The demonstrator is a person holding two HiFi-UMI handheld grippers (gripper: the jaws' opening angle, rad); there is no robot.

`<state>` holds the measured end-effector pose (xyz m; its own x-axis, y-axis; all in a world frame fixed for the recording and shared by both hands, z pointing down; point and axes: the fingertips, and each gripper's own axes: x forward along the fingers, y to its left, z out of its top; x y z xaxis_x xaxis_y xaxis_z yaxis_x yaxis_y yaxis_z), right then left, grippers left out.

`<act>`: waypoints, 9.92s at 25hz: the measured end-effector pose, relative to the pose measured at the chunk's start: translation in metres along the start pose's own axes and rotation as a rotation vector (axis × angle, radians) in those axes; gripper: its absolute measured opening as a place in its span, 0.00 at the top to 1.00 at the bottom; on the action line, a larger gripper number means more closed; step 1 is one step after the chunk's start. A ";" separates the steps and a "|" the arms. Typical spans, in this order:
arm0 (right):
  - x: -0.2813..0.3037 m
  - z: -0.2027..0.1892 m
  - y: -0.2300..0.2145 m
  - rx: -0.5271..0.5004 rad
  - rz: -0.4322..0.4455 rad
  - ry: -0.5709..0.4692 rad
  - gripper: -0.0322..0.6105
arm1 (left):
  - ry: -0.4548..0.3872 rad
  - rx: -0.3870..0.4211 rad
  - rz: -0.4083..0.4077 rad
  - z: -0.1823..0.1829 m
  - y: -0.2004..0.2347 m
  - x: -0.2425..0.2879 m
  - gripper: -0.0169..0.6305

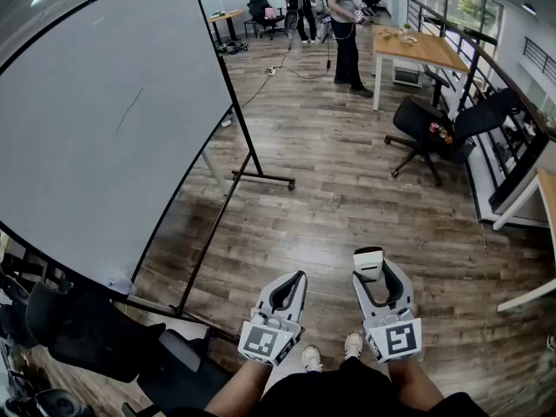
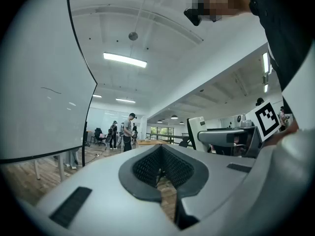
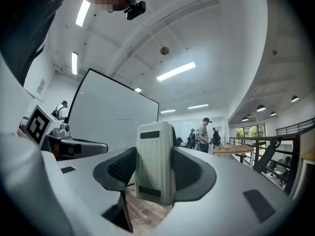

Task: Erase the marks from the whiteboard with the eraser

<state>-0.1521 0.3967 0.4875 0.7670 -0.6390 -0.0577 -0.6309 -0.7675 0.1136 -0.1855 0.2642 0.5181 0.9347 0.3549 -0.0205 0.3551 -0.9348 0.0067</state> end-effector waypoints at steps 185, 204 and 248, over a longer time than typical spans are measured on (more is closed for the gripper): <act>0.816 0.199 0.379 0.015 1.047 -0.426 0.56 | -0.142 0.339 1.378 0.204 0.689 -0.050 0.94; 0.729 0.176 0.456 -0.108 1.263 -0.387 0.56 | -0.170 0.369 1.441 0.212 0.661 -0.081 0.94; 0.716 0.152 0.350 0.065 1.233 -0.388 0.55 | -0.154 0.172 1.330 0.149 0.654 -0.020 0.94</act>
<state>0.1588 -0.3373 0.3350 -0.3982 -0.8870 -0.2336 -0.9062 0.3410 0.2499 0.0258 -0.3565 0.3741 0.5504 -0.8088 -0.2074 -0.8284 -0.5599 -0.0150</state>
